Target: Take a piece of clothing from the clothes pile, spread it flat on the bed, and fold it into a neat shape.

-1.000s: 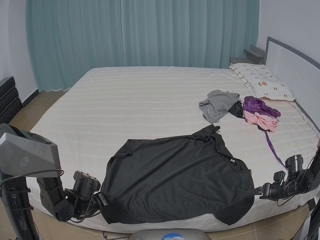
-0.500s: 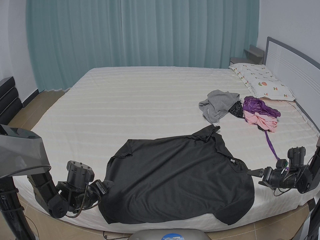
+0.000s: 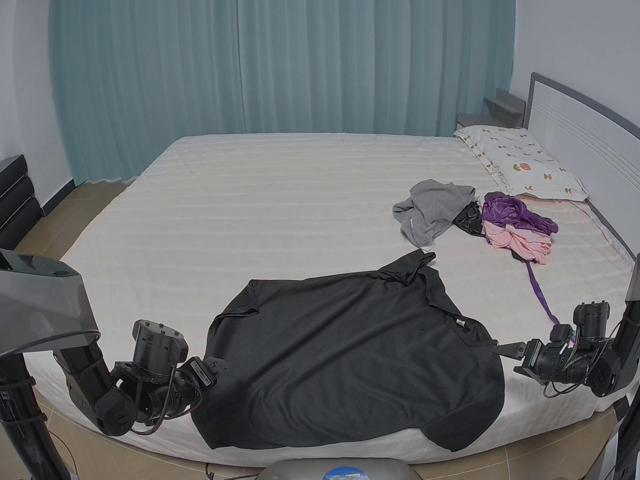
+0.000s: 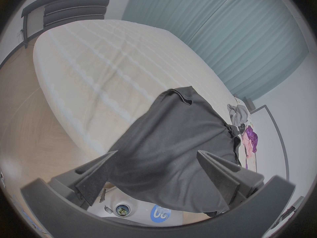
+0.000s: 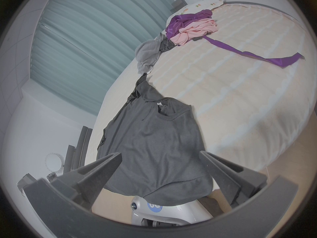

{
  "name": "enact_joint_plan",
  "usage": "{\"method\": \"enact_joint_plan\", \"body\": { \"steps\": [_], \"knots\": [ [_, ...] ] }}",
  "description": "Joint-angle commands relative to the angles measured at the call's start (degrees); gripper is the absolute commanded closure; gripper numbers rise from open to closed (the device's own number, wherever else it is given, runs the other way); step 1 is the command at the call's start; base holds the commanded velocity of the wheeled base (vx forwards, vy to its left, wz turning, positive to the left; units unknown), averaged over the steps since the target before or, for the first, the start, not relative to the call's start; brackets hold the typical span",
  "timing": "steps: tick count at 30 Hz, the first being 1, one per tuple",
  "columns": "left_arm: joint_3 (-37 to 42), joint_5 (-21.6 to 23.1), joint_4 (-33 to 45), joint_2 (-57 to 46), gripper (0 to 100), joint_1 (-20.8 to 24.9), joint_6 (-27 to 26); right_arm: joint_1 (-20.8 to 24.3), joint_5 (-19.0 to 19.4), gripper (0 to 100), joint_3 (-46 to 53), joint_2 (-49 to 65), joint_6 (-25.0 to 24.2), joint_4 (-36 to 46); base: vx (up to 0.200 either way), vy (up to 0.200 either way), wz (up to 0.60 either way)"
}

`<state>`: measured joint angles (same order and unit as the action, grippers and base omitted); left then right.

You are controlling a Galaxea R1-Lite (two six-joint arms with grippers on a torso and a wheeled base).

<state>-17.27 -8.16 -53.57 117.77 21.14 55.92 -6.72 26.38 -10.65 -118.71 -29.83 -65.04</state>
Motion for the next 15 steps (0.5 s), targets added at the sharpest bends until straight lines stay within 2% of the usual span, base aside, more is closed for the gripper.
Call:
{"method": "enact_joint_plan", "body": {
  "steps": [1, 7, 13, 15],
  "knots": [
    [0.05, -0.02, -0.05, 0.09, 0, 0.04, 0.16, -0.05, -0.01, 0, 0.99, -1.7, 0.04, -1.5, 0.0, 0.0, 0.0],
    [-0.3, -0.28, -0.14, -0.18, 0, -0.13, 1.3, 0.21, -0.01, 0, 1.43, -2.23, 0.04, -2.2, 0.0, 0.0, 0.0],
    [-1.18, -0.02, -0.05, -0.09, 0, -0.75, 2.53, 0.83, -0.01, 0, 2.04, -2.31, 0.04, -2.29, 0.2, 0.0, 0.0],
    [-1.27, -0.02, -0.05, 0.09, 0, -0.75, 2.53, 0.92, -0.01, 0, 2.13, -2.31, 0.04, -2.29, 0.0, 0.0, 0.0]
  ]
}}
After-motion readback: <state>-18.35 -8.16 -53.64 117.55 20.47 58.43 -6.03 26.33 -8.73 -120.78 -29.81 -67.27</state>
